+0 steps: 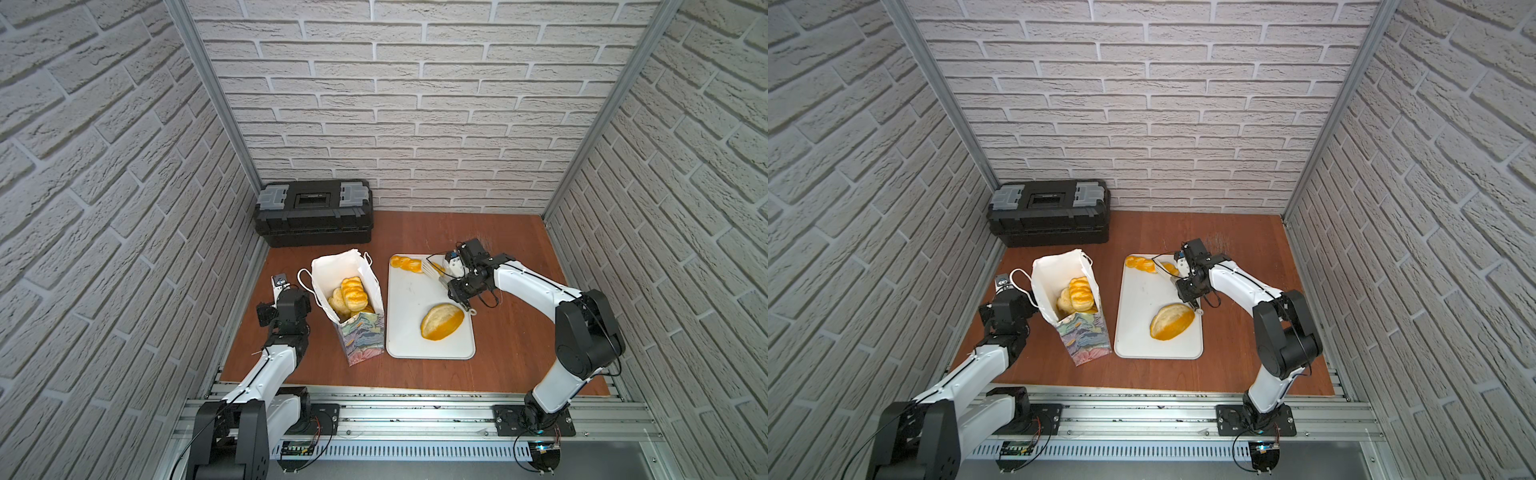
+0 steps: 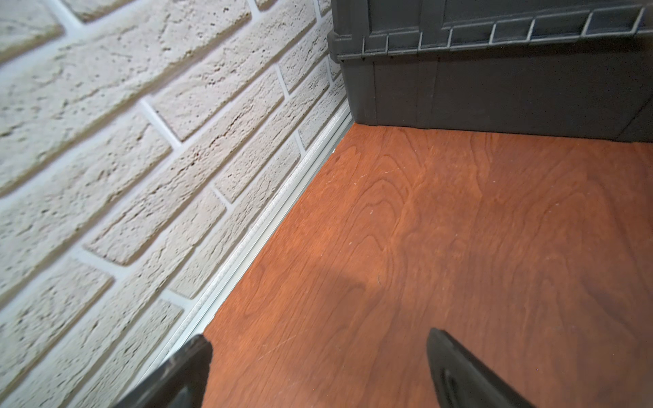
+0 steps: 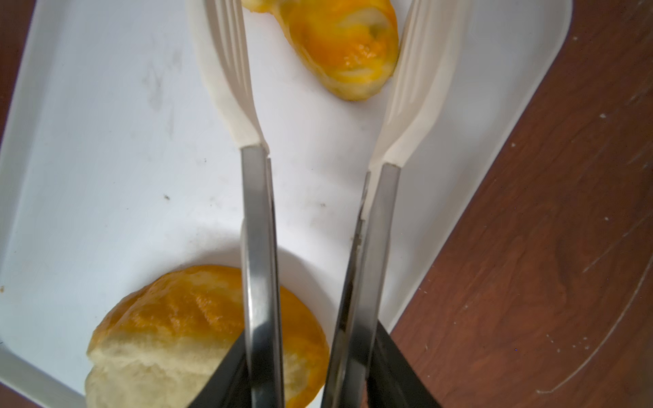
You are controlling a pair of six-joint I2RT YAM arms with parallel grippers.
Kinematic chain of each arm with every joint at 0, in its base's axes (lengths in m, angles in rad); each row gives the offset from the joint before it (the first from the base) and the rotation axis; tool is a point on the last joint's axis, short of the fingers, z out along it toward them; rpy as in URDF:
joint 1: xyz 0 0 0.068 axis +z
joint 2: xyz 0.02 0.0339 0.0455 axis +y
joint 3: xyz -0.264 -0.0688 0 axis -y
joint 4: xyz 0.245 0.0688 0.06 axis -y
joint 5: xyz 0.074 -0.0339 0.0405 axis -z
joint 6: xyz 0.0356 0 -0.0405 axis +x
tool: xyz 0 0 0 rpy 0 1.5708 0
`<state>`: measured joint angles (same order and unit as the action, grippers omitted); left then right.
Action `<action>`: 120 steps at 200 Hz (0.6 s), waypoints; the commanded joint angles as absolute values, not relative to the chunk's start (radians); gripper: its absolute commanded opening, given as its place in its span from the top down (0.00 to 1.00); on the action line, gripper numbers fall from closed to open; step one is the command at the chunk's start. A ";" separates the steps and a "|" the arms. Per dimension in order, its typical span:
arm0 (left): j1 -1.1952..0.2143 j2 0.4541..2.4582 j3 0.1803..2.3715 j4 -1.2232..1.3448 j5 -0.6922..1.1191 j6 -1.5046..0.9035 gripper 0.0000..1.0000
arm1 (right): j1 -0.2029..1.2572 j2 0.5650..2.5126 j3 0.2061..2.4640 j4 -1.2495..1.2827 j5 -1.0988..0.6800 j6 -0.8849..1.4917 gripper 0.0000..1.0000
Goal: Pack bread into a paper bag
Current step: Pick up the fake bread from the plate.
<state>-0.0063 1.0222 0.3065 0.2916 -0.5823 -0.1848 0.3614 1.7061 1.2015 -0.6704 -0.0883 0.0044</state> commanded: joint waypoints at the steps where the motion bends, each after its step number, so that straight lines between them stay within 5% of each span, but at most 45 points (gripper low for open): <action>1: 0.000 1.014 0.293 0.333 -0.582 -0.184 0.02 | 0.397 1.658 1.226 -0.698 -0.140 0.004 0.54; 120: 0.000 1.012 0.293 0.333 -0.580 -0.184 0.02 | 0.437 1.679 1.322 -0.786 -0.008 -0.069 0.54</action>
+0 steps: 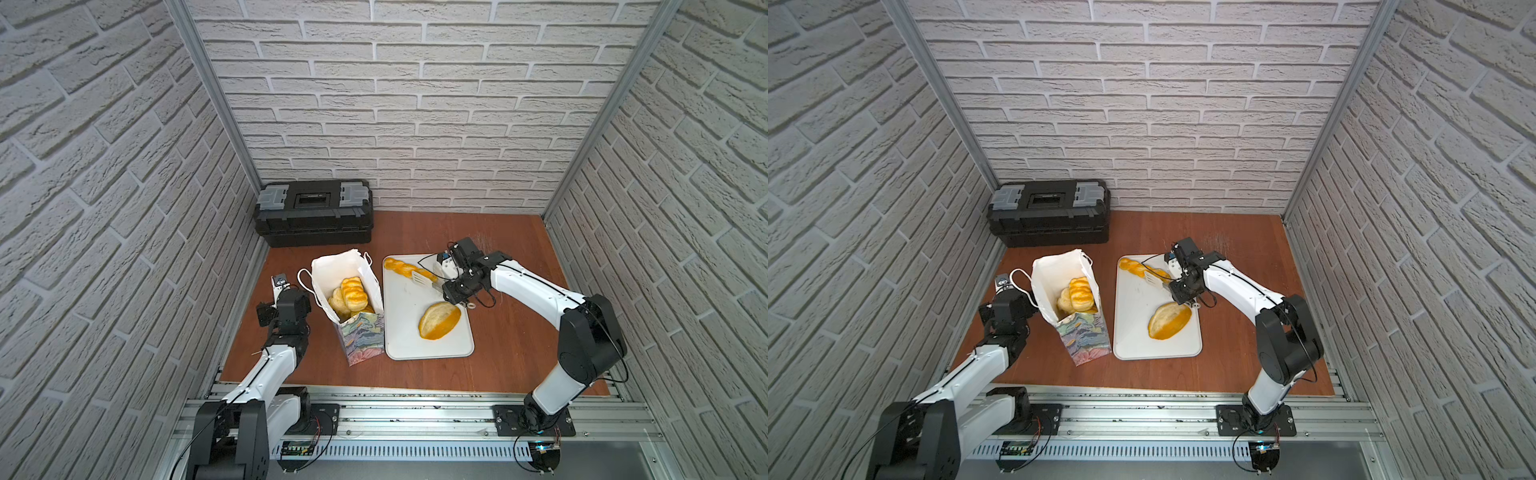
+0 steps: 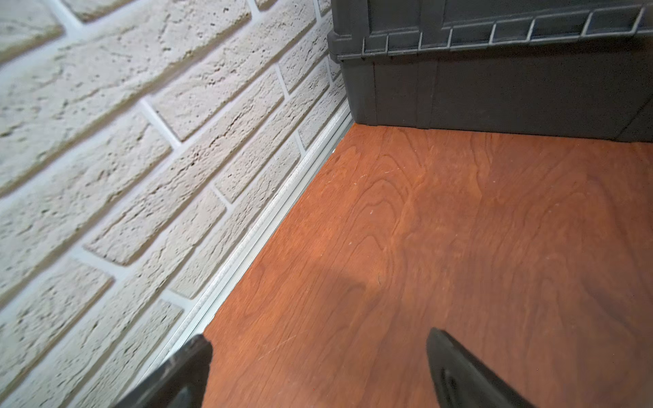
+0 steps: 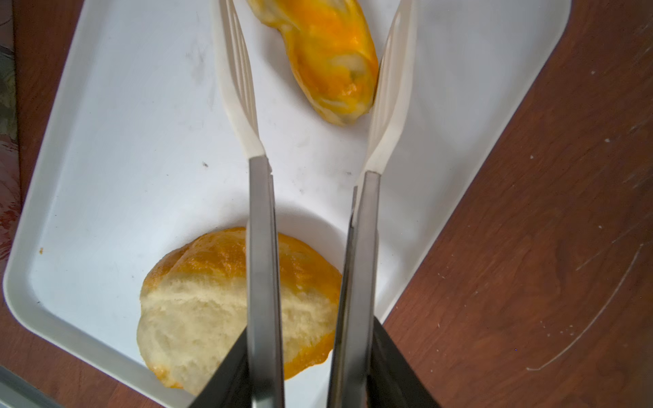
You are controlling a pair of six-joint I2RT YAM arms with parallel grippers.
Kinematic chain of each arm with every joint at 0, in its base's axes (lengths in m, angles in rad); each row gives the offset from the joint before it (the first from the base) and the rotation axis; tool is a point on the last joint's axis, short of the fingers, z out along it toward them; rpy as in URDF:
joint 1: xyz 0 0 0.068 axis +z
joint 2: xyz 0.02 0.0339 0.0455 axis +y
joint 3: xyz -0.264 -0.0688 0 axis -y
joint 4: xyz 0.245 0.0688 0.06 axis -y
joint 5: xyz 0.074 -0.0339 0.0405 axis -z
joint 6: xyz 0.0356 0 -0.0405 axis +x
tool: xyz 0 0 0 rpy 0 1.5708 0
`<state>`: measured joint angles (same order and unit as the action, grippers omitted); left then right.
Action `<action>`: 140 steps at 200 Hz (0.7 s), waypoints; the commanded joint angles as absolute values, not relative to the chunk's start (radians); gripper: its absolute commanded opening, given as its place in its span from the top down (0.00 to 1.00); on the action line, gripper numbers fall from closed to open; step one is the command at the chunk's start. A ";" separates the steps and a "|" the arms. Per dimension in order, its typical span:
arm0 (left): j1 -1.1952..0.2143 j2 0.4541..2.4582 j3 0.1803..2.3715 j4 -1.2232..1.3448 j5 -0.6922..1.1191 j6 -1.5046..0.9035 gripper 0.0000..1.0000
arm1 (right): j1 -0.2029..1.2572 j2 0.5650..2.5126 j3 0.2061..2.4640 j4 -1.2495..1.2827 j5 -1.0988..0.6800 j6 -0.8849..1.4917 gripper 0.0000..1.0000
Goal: Pack bread into a paper bag
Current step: Pick up the fake bread from the plate.
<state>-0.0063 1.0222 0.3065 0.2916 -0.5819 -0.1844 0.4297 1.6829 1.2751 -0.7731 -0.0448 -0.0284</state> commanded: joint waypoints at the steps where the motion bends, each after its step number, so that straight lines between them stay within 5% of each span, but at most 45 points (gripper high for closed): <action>1: 0.000 1.013 0.293 0.333 -0.580 -0.183 0.02 | 0.437 1.682 1.324 -0.787 -0.006 -0.071 0.54; 115: 0.002 1.009 0.291 0.335 -0.581 -0.181 0.02 | 0.459 1.746 1.362 -0.813 0.036 -0.096 0.59; 140: 0.001 1.009 0.291 0.334 -0.582 -0.181 0.02 | 0.465 1.740 1.366 -0.821 0.043 -0.097 0.72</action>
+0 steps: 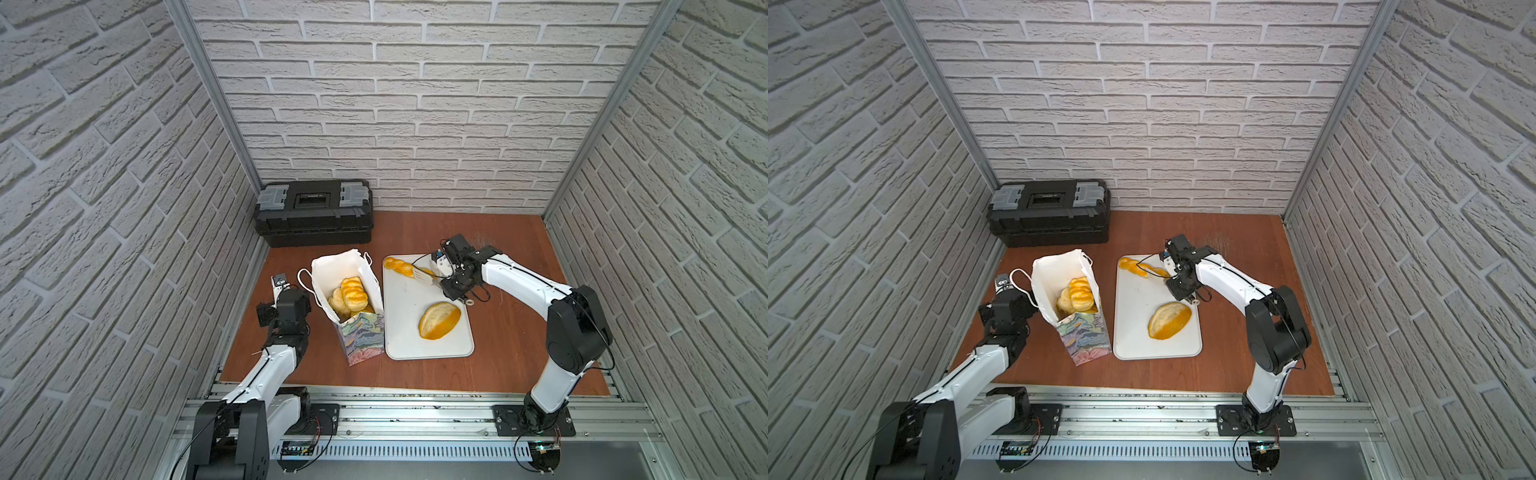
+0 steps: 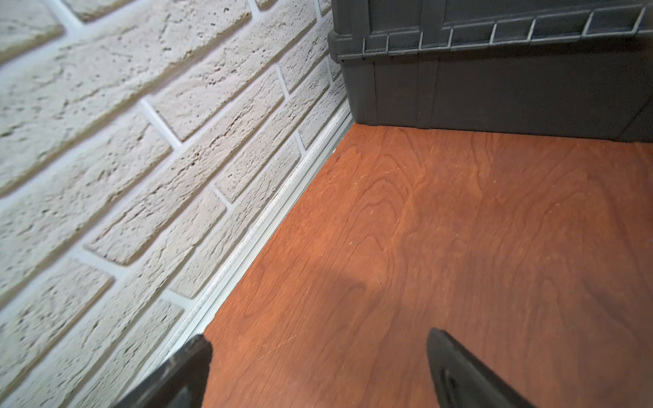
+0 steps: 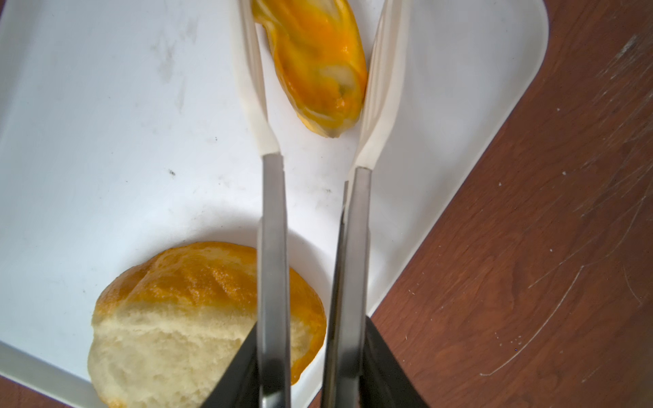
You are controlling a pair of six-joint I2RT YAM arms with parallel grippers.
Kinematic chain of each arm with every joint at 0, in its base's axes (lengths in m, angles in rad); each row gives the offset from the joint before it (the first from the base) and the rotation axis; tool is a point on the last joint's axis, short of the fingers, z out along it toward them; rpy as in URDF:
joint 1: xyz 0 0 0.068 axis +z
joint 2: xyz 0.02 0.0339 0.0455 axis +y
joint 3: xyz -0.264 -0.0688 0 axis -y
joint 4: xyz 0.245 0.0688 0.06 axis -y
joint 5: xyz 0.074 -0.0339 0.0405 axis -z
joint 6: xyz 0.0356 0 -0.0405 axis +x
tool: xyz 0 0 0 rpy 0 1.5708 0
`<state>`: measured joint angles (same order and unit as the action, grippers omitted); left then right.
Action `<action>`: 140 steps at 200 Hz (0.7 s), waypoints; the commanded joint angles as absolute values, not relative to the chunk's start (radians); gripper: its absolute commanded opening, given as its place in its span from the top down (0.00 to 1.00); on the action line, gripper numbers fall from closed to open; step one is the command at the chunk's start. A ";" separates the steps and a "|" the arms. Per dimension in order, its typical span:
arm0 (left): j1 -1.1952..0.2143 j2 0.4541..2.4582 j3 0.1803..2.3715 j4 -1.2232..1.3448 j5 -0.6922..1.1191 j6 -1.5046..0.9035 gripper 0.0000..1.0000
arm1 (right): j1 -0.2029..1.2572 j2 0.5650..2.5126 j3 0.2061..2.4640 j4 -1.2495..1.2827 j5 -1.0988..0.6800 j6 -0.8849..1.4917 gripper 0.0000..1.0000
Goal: Pack bread into a paper bag
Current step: Pick up the fake bread from the plate.
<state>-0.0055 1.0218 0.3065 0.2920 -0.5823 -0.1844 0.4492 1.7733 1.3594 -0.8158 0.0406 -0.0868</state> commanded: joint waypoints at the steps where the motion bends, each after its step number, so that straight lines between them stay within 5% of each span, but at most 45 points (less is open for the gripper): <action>1: 0.000 1.009 0.291 0.334 -0.581 -0.181 0.02 | 0.466 1.740 1.366 -0.821 0.043 -0.096 0.72; 140: 0.000 1.012 0.291 0.333 -0.577 -0.184 0.02 | 0.469 1.566 1.415 -0.846 0.064 -0.052 0.98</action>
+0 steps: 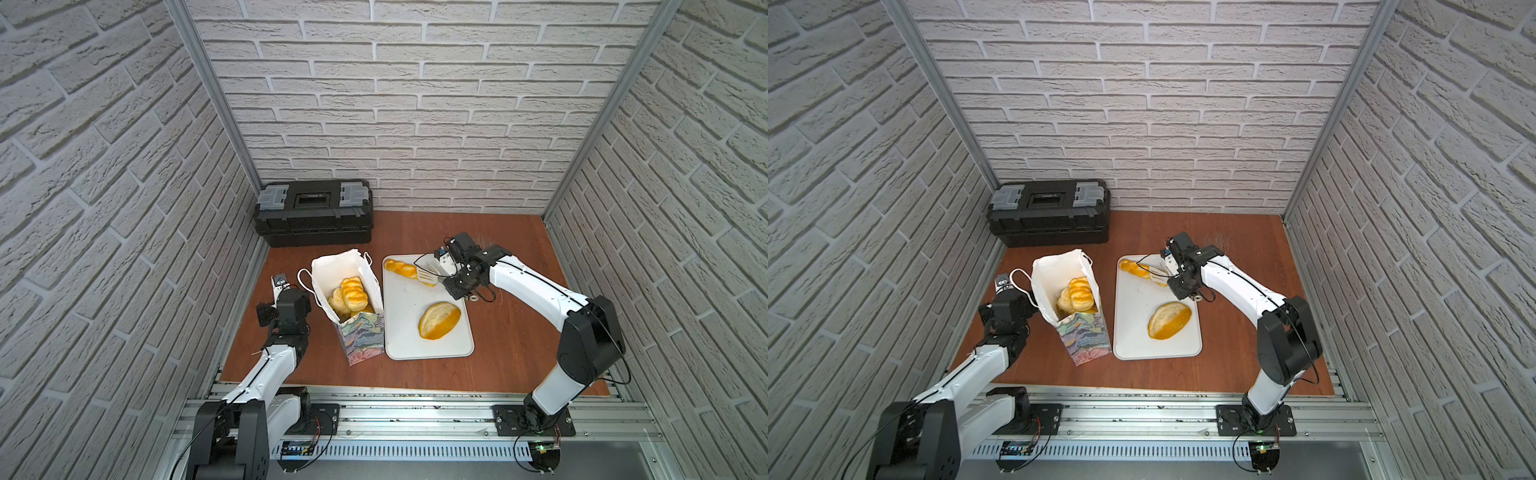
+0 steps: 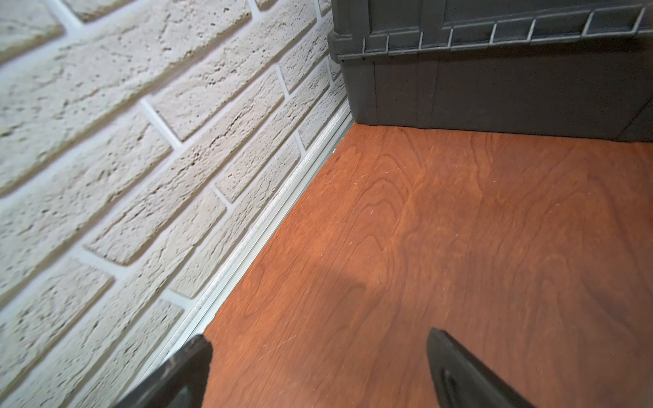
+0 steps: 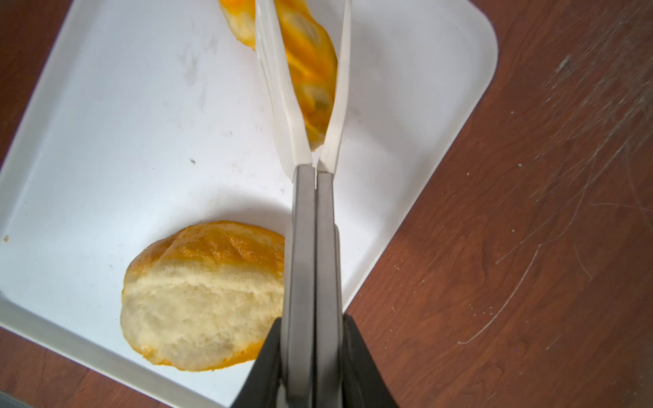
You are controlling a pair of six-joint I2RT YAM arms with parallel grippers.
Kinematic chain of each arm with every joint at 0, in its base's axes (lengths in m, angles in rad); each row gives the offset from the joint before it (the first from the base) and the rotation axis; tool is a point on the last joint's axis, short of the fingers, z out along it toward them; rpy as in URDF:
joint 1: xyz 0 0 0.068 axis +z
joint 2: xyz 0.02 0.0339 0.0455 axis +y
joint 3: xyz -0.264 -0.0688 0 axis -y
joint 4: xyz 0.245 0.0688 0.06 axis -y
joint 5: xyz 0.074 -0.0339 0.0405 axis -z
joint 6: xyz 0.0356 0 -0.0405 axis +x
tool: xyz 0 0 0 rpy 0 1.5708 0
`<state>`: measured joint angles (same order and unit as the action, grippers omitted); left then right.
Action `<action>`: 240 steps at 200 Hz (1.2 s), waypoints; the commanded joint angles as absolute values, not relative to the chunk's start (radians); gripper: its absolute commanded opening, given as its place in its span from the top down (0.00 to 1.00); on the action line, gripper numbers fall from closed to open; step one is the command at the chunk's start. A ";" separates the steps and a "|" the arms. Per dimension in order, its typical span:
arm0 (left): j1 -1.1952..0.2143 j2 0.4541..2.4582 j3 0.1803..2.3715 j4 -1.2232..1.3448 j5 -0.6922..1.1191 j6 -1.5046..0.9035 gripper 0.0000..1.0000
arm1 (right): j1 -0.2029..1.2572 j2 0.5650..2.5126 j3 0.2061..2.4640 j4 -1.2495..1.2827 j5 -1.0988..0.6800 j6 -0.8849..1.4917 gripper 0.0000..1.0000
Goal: Pack bread into a paper bag
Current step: Pick up the fake bread from the plate, then place the fake bread in the paper bag.
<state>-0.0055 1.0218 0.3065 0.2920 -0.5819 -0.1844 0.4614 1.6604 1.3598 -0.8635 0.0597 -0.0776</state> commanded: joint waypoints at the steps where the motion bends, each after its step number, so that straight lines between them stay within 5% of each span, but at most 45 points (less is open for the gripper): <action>1: 0.000 1.012 0.291 0.333 -0.577 -0.184 0.02 | 0.469 1.564 1.415 -0.846 0.065 -0.052 0.98; 122: 0.000 1.011 0.291 0.329 -0.570 -0.187 0.02 | 0.479 1.406 1.666 -0.905 0.052 -0.002 0.98; 240: -0.001 1.009 0.291 0.329 -0.572 -0.189 0.02 | 0.724 1.390 2.009 -1.110 0.143 0.005 0.97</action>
